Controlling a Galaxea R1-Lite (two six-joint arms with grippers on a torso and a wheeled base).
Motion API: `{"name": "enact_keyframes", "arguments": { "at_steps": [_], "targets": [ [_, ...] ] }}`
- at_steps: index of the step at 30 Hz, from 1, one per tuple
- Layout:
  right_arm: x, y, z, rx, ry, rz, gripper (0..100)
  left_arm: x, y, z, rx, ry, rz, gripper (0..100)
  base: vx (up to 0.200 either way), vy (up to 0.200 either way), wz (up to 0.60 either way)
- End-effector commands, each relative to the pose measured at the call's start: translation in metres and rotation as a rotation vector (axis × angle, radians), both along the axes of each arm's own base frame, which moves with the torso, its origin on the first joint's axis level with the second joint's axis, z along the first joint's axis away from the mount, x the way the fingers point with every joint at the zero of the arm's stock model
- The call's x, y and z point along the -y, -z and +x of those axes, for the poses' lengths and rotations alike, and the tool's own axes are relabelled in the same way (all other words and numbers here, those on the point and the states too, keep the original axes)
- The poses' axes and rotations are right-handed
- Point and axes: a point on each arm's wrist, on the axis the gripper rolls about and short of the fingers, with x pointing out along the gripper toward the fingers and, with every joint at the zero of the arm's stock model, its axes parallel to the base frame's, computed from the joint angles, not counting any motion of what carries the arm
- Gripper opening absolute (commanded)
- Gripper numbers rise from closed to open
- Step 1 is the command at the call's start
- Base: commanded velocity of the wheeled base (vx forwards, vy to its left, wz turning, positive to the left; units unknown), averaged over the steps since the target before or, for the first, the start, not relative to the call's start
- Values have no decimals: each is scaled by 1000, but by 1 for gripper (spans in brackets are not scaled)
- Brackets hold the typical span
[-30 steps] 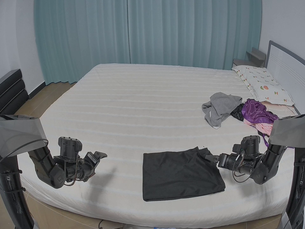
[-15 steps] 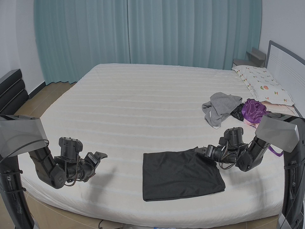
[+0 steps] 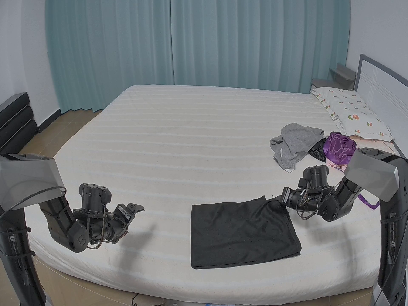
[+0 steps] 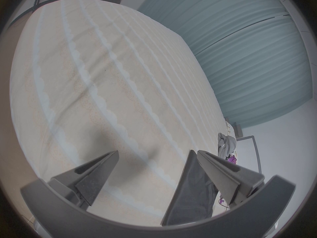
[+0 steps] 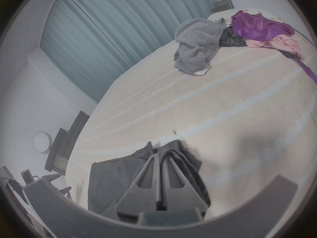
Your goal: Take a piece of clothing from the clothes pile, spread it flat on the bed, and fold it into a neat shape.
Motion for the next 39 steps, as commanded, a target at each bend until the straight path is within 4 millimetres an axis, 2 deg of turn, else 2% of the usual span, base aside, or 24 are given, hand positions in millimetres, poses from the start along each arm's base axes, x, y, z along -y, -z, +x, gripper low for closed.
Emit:
{"name": "enact_keyframes", "arguments": {
  "at_steps": [1, 15, 16, 21, 27, 29, 30, 32, 33, 34, 36, 39],
  "targets": [
    [13, -1, 8, 1, 36, 3, 0, 0, 2, 1, 1, -3, 2, 100, 0, 0, 0],
    [19, 7, 12, -39, 55, 6, 0, 2, -1, 9, 29, -8, 2, 100, 0, 0, 0],
    [19, 7, 12, -40, 55, 8, 100, 3, -3, 12, 39, -8, 0, 100, 0, 0, 0],
    [22, 6, 10, -38, 55, 17, 100, 11, -5, 26, 76, 7, -7, 100, 0, 0, 0],
    [21, -1, 6, -55, 84, 70, 100, 30, 5, 48, 121, 60, 44, 100, 0, 0, 0],
    [19, 0, 1, -69, 73, 76, 100, 51, 15, 59, 129, 125, 87, 100, 0, 0, 0],
    [19, -1, 1, -69, 72, 76, 100, 56, 17, 61, 130, 134, 93, 100, 0, 0, 0],
    [17, 0, -1, -77, 68, 76, 100, 78, 17, 77, 146, 154, 140, 100, 0, 0, 0],
    [17, 0, -1, -77, 68, 76, 100, 78, 17, 77, 146, 154, 140, 100, 0, 0, 0],
    [17, 1, -4, -85, 67, 74, 100, 93, 14, 88, 157, 171, 144, 100, 0, 0, 0],
    [17, 1, -4, -82, 68, 76, 100, 103, 12, 100, 165, 182, 141, 100, 0, 0, 0],
    [17, 1, -4, -84, 68, 76, 100, 120, 15, 106, 148, 216, 144, 100, 0, 0, 0]
  ]
}}
